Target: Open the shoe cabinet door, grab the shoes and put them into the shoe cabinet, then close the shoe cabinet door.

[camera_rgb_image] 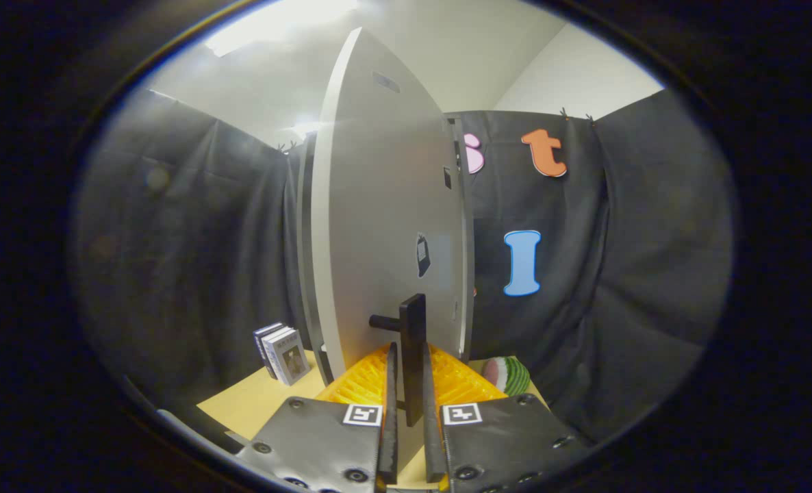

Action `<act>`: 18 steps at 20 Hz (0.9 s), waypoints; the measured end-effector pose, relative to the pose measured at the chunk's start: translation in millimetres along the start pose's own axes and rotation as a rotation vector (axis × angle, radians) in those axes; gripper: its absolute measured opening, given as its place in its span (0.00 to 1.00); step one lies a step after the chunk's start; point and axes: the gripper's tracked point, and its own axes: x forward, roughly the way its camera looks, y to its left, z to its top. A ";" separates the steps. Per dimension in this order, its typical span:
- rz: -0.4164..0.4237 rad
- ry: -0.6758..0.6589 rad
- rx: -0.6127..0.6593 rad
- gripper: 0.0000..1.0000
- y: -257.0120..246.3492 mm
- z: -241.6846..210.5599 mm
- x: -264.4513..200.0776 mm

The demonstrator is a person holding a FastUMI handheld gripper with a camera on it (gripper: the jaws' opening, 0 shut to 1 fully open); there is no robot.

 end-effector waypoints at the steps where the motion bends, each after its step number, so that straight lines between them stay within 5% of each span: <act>1: -0.008 0.003 0.005 0.18 -6.3 -0.4 -0.4; 12: -0.109 0.008 0.020 0.13 -72.9 4.0 -5.6; 18: -0.097 0.009 0.062 0.12 -98.3 4.1 -6.8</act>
